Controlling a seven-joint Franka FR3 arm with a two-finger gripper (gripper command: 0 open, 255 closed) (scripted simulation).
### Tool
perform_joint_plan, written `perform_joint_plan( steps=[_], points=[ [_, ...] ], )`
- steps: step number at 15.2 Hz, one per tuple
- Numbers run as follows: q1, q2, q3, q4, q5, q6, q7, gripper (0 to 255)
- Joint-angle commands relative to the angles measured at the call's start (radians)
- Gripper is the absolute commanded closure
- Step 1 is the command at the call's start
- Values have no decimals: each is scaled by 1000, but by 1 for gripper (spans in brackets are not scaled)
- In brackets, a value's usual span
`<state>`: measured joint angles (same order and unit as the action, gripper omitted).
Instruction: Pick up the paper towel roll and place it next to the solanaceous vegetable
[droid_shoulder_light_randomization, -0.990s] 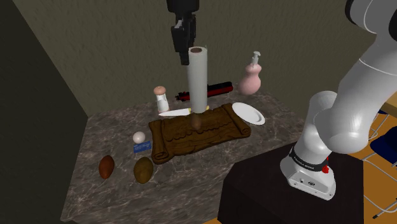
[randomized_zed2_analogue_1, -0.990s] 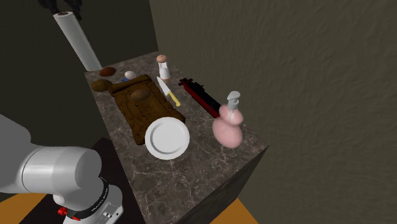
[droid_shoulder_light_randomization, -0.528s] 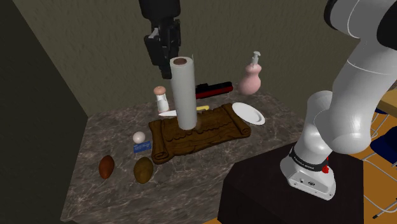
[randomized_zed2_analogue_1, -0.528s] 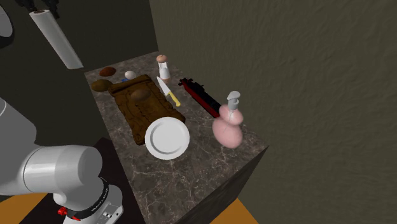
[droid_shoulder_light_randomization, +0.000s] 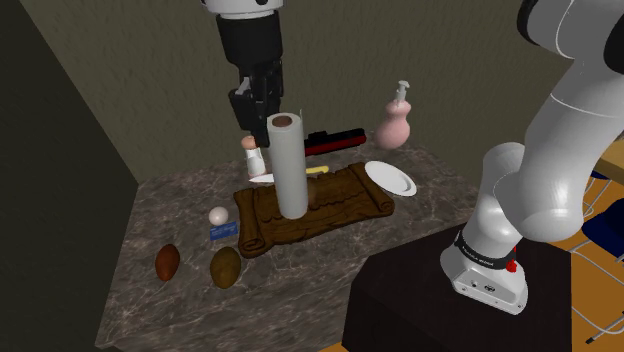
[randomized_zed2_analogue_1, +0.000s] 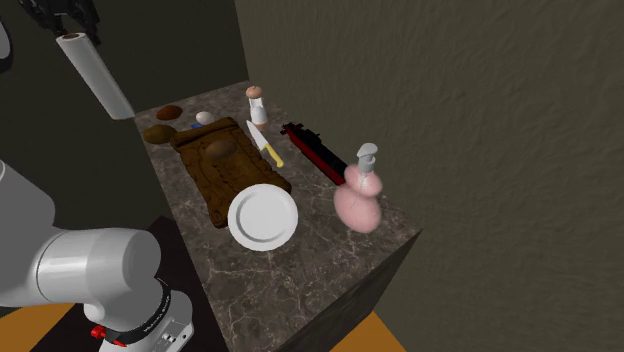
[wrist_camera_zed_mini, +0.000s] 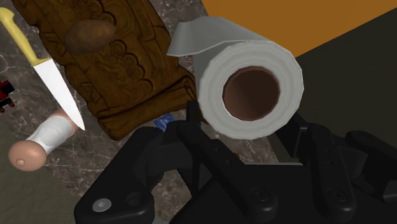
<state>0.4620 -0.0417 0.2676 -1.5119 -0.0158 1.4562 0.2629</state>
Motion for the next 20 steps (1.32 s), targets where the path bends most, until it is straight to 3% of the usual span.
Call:
perform_joint_plan(
  steps=[1,20],
  points=[
    [-1,-14,-2,-45,4,32,-2,255],
    [-2,-63,-5,-358,16,298,-7,255]
  ],
)
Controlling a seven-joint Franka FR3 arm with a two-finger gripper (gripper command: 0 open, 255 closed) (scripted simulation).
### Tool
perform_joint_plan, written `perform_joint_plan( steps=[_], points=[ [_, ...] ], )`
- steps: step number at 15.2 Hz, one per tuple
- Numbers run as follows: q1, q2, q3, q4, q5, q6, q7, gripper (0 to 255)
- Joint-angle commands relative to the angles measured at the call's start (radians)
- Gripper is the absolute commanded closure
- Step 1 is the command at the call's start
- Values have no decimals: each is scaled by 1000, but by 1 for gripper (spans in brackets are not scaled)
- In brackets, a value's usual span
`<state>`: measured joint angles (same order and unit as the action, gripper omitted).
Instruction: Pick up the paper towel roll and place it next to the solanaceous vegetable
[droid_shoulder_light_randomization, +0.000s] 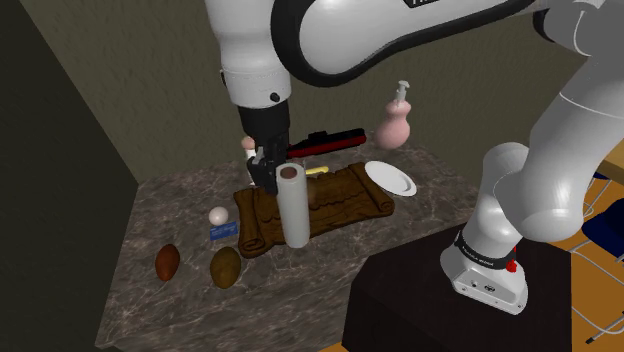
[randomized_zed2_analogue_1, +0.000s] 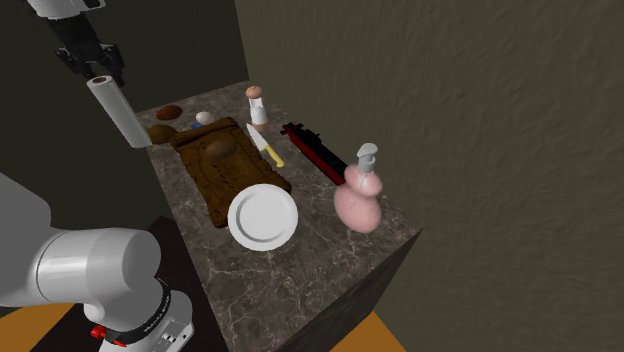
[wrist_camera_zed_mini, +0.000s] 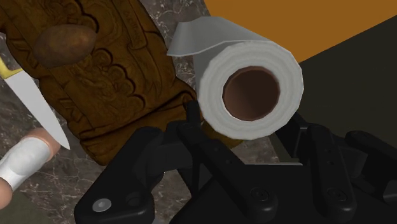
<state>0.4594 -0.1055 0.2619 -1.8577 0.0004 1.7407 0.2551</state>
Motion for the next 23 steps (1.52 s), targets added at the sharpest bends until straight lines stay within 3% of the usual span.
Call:
perform_joint_plan(
  steps=[1,23],
  points=[
    [1,0,1,-26,0,27,1,255],
    [3,58,7,-274,-17,330,20,255]
  ],
)
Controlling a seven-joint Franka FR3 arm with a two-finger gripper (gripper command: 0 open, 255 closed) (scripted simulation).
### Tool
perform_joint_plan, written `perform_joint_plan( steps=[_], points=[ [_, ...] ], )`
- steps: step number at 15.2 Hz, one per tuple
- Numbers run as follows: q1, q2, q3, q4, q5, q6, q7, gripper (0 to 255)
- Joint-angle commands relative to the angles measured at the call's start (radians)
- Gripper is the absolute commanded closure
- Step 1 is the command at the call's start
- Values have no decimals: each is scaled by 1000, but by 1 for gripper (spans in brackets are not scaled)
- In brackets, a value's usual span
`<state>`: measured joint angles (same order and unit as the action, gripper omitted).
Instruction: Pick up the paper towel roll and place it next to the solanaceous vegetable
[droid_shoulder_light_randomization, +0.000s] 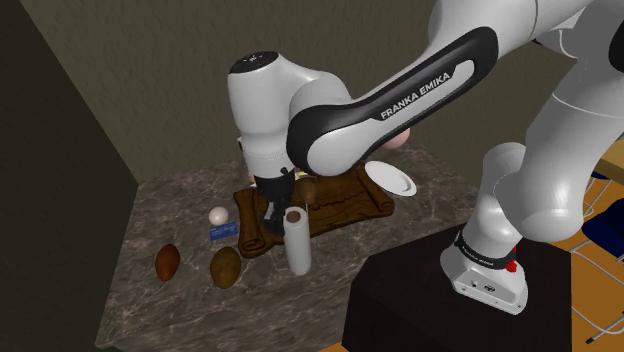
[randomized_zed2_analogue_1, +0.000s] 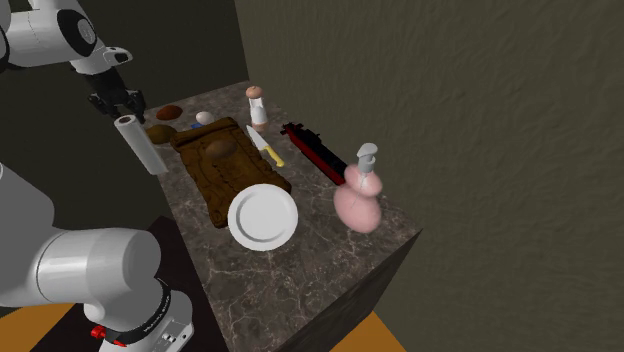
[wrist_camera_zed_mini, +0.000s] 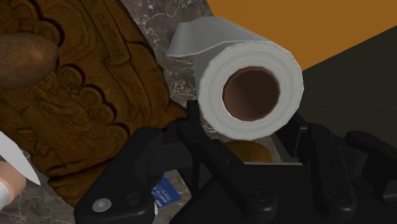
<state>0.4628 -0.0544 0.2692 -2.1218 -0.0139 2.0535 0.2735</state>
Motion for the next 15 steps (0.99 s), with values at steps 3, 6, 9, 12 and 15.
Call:
perform_joint_plan(
  steps=[3,6,9,12,15],
  points=[
    [0,7,0,-10,-2,17,1,255],
    [0,7,0,-9,-2,17,1,255],
    [0,7,0,-10,-2,17,1,0],
    [0,7,0,-9,-2,17,1,0],
    [0,-4,0,13,1,-16,-1,0]
  ],
)
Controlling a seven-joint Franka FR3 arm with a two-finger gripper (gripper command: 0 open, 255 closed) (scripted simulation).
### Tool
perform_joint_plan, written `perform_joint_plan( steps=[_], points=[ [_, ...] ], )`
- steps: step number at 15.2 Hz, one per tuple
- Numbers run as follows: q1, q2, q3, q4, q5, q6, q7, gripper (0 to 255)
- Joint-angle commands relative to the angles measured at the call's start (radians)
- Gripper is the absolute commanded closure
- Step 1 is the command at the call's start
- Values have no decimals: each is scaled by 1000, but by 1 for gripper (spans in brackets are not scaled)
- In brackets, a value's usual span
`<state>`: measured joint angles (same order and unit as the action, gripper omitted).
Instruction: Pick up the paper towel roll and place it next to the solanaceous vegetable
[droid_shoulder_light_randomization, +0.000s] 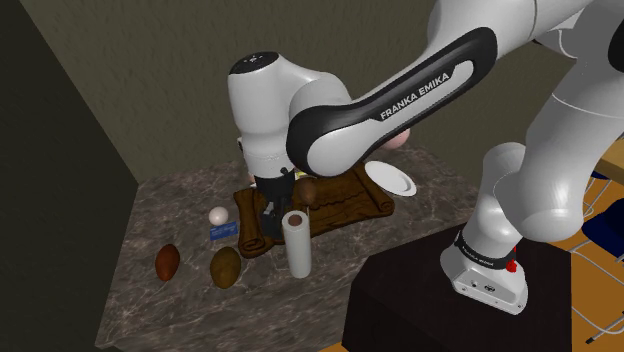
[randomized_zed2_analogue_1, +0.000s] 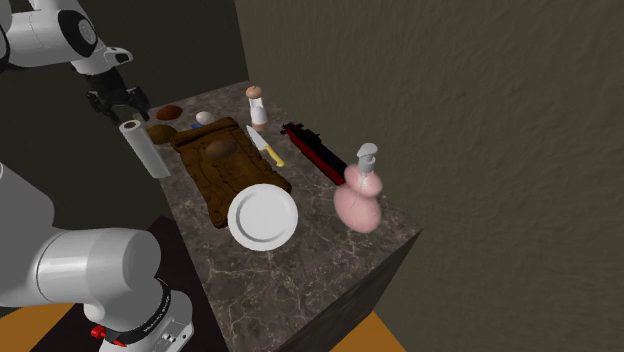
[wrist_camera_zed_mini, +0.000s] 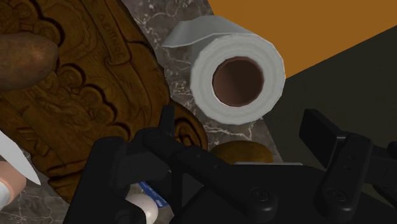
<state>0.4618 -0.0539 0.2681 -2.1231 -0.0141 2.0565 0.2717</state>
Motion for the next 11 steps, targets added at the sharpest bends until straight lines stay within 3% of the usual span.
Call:
perform_joint_plan(
  steps=[1,3,11],
  points=[
    [1,-14,0,38,5,-52,-2,0],
    [1,-29,0,83,9,-111,-5,0],
    [1,-29,0,83,9,-111,-5,0]
  ],
)
